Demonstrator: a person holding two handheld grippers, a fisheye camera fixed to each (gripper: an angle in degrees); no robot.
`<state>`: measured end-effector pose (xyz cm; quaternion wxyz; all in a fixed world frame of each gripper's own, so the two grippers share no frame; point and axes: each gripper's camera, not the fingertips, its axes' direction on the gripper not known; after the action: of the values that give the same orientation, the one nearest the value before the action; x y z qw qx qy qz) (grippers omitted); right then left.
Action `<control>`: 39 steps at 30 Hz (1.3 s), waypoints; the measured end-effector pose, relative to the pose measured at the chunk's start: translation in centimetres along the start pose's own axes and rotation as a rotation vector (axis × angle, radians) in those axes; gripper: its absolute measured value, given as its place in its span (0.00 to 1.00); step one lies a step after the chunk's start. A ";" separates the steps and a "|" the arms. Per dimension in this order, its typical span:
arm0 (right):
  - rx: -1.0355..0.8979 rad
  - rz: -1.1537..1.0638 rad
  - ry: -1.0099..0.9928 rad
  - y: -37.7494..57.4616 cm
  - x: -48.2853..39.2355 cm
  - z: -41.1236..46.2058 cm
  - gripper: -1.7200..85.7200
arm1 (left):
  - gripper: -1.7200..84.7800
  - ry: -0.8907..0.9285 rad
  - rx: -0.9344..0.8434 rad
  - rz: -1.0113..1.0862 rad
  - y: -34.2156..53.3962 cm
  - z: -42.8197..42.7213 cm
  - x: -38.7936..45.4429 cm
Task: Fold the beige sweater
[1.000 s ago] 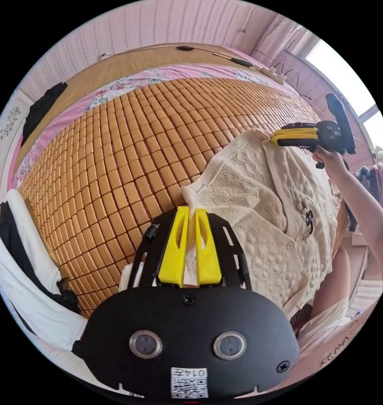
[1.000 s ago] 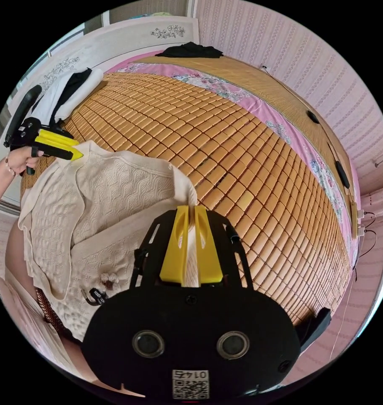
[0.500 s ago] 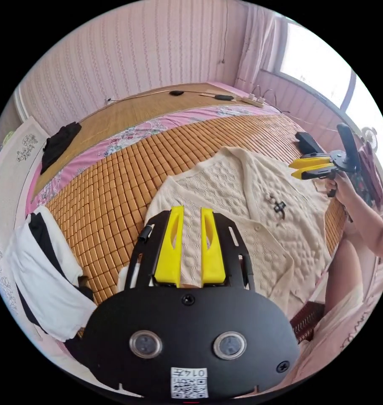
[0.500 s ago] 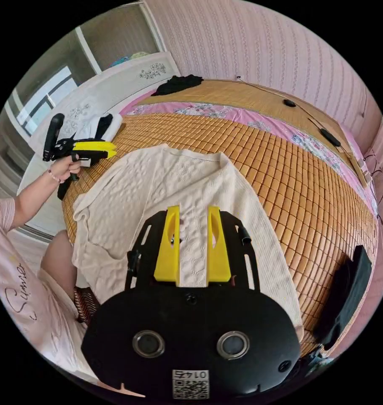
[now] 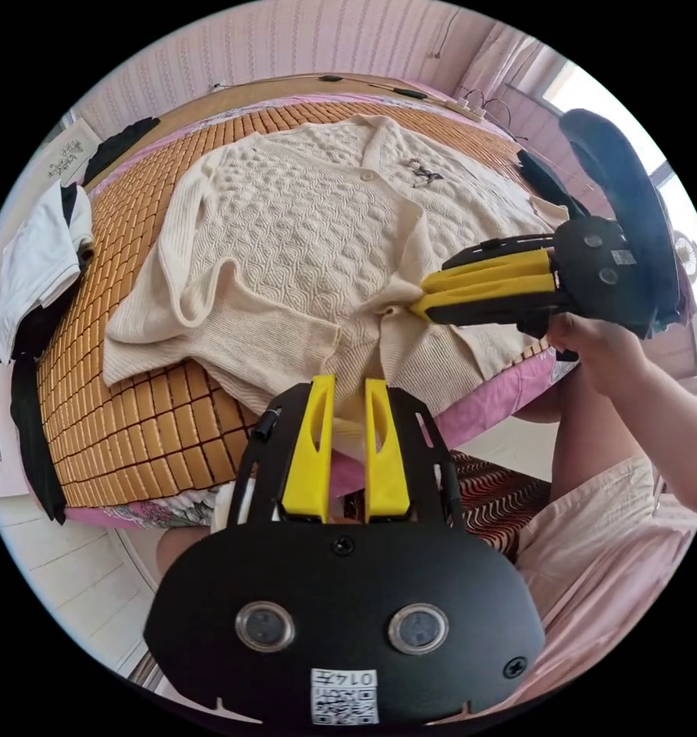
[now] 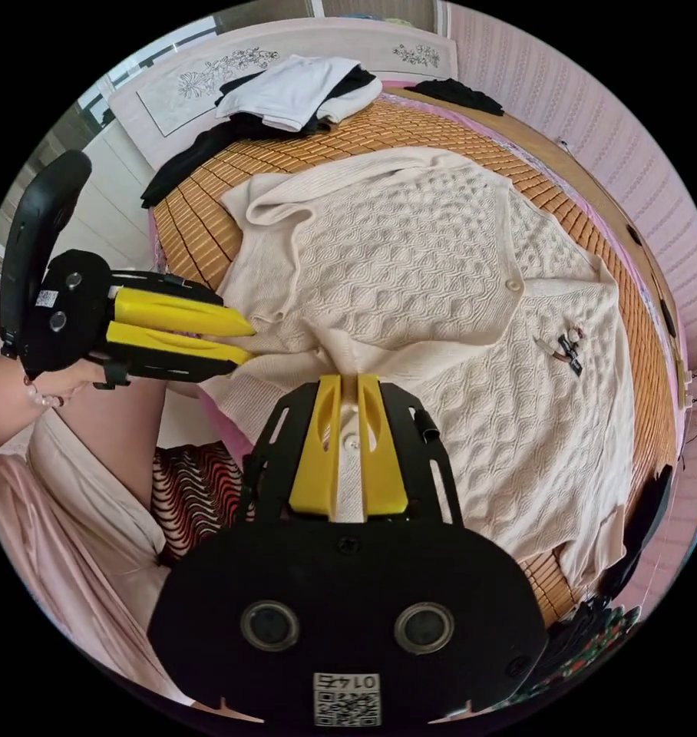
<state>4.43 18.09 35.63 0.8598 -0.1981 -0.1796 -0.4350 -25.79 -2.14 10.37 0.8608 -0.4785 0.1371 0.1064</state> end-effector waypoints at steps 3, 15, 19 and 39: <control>0.072 0.074 -0.036 1.9 0.3 -2.1 0.04 | 0.03 0.011 0.018 -0.018 1.2 -0.7 -0.1; 0.068 0.278 -0.077 6.9 -0.5 -1.5 0.08 | 0.09 0.010 0.055 -0.044 5.5 -3.0 -1.1; -0.001 0.167 -0.047 2.7 -3.2 0.9 0.10 | 0.10 -0.031 0.038 -0.064 4.4 -2.2 -1.8; -0.082 0.181 -0.043 -2.0 -4.8 4.1 0.07 | 0.11 -0.002 0.153 -0.037 8.3 -5.9 -6.2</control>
<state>-0.43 22.26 37.18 0.8826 -0.2578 -0.1616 -0.3584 -35.03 -3.16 2.92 0.8968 -0.4137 0.1350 0.0802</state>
